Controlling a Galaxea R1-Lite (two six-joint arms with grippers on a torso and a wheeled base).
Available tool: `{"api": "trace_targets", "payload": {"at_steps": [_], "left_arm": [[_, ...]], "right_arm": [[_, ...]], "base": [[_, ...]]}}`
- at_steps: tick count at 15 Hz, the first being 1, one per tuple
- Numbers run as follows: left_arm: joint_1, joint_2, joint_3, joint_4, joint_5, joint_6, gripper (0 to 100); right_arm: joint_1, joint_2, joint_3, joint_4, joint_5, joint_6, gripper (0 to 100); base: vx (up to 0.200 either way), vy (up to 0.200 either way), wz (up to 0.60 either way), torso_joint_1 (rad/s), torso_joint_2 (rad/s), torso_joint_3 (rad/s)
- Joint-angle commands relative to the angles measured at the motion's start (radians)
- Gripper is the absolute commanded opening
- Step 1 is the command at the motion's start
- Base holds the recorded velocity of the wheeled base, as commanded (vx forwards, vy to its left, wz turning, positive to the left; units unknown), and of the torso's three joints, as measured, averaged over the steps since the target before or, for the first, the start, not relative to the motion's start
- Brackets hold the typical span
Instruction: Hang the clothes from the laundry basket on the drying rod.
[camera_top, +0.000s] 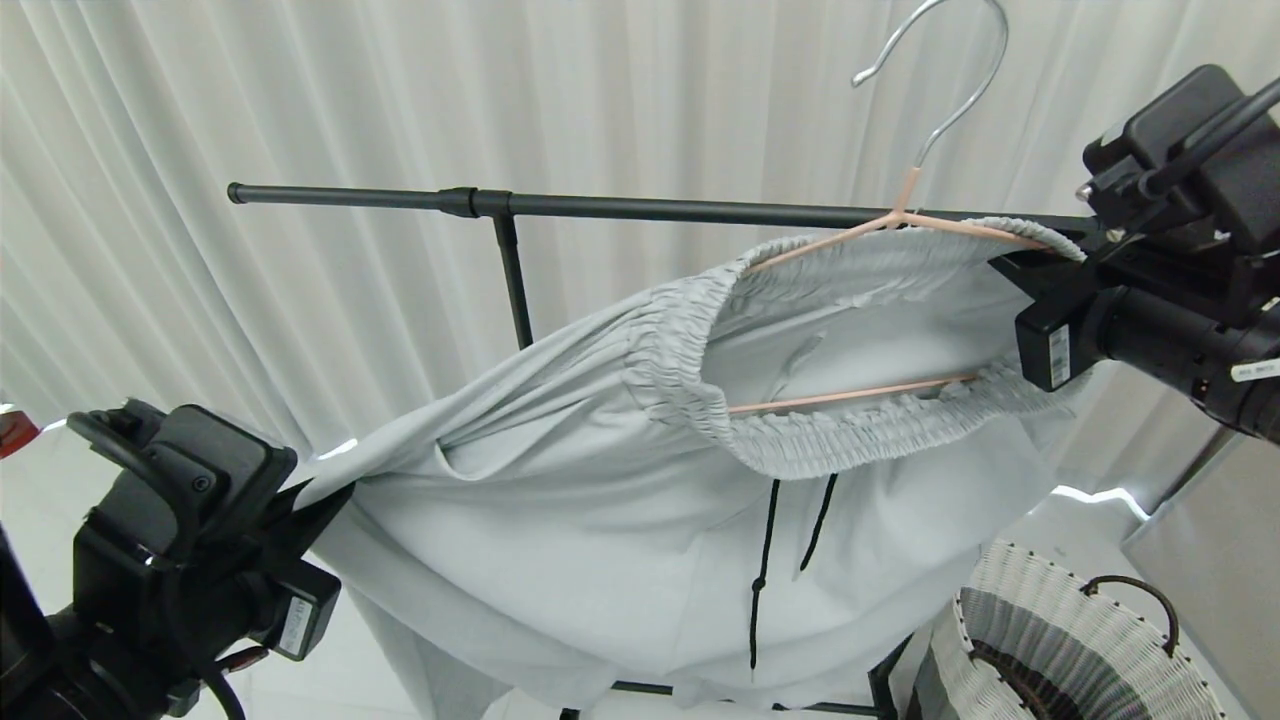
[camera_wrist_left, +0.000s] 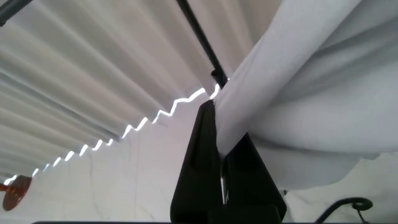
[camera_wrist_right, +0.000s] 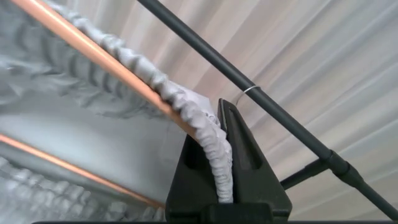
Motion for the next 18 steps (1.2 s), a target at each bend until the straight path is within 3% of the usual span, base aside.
{"api": "trace_targets", "payload": {"at_steps": [1,2,3,9,12,18], "left_arm": [[0.008,-0.016,0.009,0.001,0.004,0.002,0],[0.005,-0.015,0.005,0.001,0.004,0.003,0],[0.003,-0.015,0.002,0.001,0.002,0.019,100],[-0.009,-0.042,-0.003,0.0,-0.002,0.045,100],[-0.009,-0.082,0.003,0.0,-0.002,0.081,100],[-0.007,-0.093,0.005,0.001,-0.002,0.117,100]], "right_arm": [[-0.001,-0.003,0.0,-0.002,-0.003,-0.001,0],[-0.001,-0.004,0.0,-0.002,-0.003,-0.001,0],[-0.001,-0.004,0.0,-0.002,-0.003,-0.001,0],[-0.007,-0.006,0.003,0.004,-0.006,-0.001,0],[-0.058,-0.04,0.01,0.092,-0.078,-0.001,0],[-0.334,-0.258,0.056,0.368,-0.121,-0.001,0]], "base": [[0.0,0.0,0.0,0.0,0.0,0.0],[0.0,0.0,0.0,0.0,0.0,0.0],[0.0,0.0,0.0,0.0,0.0,0.0],[0.0,0.0,0.0,0.0,0.0,0.0],[0.0,0.0,0.0,0.0,0.0,0.0],[0.0,0.0,0.0,0.0,0.0,0.0]]}}
